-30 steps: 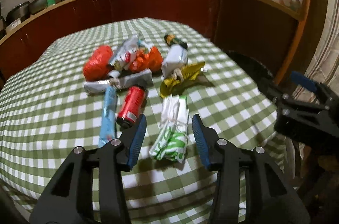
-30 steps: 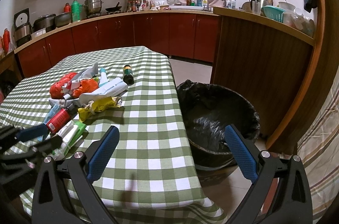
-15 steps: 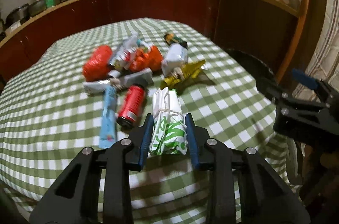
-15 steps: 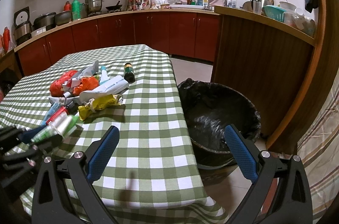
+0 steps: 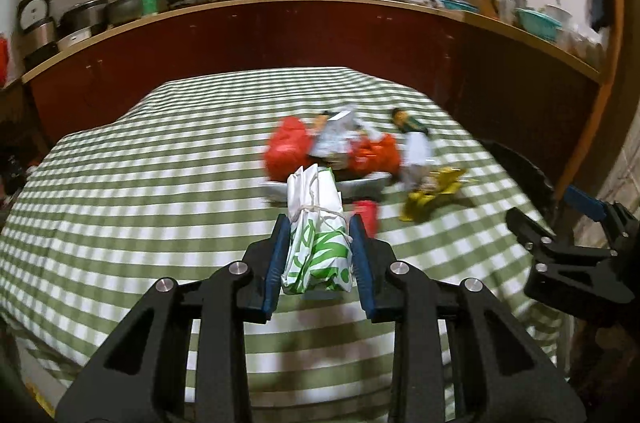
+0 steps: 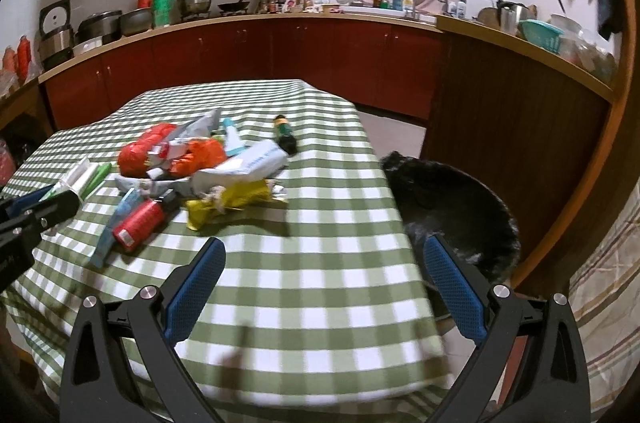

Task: Collect trash
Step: 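Grasp the green-and-white wrapper packet with the left tool and lift it, then grasp the yellow wrapper with the right tool while the left tool holds the green packet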

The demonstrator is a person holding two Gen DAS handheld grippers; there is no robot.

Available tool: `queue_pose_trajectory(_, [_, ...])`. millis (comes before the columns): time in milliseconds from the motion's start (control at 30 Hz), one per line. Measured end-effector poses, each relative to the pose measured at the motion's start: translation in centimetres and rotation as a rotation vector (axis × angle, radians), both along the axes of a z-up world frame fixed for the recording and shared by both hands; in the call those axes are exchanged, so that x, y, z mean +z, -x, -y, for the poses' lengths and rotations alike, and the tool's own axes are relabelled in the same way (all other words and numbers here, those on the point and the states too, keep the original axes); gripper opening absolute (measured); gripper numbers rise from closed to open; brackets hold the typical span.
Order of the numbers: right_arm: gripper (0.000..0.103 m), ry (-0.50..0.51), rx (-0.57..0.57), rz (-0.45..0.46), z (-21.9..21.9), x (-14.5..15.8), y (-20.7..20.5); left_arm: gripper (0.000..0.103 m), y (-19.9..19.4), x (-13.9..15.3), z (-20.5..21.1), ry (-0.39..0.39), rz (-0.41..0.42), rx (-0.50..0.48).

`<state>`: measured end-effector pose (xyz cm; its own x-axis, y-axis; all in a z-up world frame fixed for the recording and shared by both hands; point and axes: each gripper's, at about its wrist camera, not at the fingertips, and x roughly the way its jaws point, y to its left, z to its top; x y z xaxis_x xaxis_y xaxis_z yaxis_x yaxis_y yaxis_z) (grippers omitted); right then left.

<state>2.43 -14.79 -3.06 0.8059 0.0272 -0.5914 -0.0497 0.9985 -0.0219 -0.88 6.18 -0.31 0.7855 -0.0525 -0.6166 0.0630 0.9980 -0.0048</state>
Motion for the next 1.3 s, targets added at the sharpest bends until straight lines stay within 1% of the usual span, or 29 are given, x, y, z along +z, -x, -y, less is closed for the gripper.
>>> queue_pose_trajectory(267, [0.096, 0.042, 0.065, 0.015, -4.2, 0.4, -1.4, 0.030, -0.1, 0.0, -5.3, -0.027, 0.004, 0.117])
queue_pose_trajectory(333, [0.096, 0.051, 0.063, 0.017, -4.6, 0.5, -2.2, 0.030, -0.3, 0.2, -6.6, -0.034, 0.013, 0.145])
queue_pose_trajectory(433, [0.096, 0.035, 0.038, -0.017, -4.6, 0.4, -3.7, 0.030, -0.5, 0.4, -8.1, -0.038, 0.021, 0.179])
queue_pose_trajectory(567, [0.096, 0.002, 0.049, -0.053, -5.1, -0.1, -5.1, 0.030, -1.1, 0.2, -9.6, -0.039, 0.014, 0.212])
queue_pose_trajectory(667, [0.096, 0.023, 0.076, -0.078, -6.0, -0.8, -5.6, 0.030, -1.6, 0.1, -10.0, -0.040, 0.007, 0.223])
queue_pose_trajectory(767, [0.096, 0.058, 0.068, -0.104, -6.3, -1.6, -6.2, 0.030, -2.1, -0.2, -9.9, -0.042, 0.003, 0.224])
queue_pose_trajectory(867, [0.096, 0.047, 0.060, -0.134, -5.8, -2.2, -6.7, 0.030, -2.6, -0.6, -9.5, -0.038, -0.008, 0.216])
queue_pose_trajectory(967, [0.096, 0.024, 0.064, -0.148, -5.2, -2.1, -6.8, 0.030, -2.8, -0.9, -9.1, -0.036, -0.014, 0.206])
queue_pose_trajectory(1033, [0.093, 0.040, 0.069, -0.138, -5.3, -2.0, -6.6, 0.030, -3.0, -1.0, -8.7, -0.035, -0.015, 0.198])
queue_pose_trajectory(1067, [0.079, 0.047, 0.075, -0.136, -5.4, -1.9, -6.5, 0.030, -3.0, -1.0, -8.6, -0.036, -0.014, 0.195])
queue_pose_trajectory(1100, [0.057, 0.048, 0.086, -0.139, -5.5, -2.0, -6.6, 0.030, -3.0, -1.1, -8.4, -0.037, -0.014, 0.192])
queue_pose_trajectory(1133, [0.051, 0.047, 0.090, -0.157, -5.5, -2.1, -6.5, 0.030, -3.1, -1.1, -8.1, -0.037, -0.014, 0.188])
queue_pose_trajectory(1200, [0.051, 0.019, 0.096, -0.159, -5.1, -2.1, -6.4, 0.030, -3.0, -1.1, -7.7, -0.036, -0.013, 0.183])
queue_pose_trajectory(1300, [0.051, 0.018, 0.094, -0.159, -5.0, -2.2, -6.4, 0.030, -3.0, -1.1, -7.3, -0.035, -0.015, 0.178])
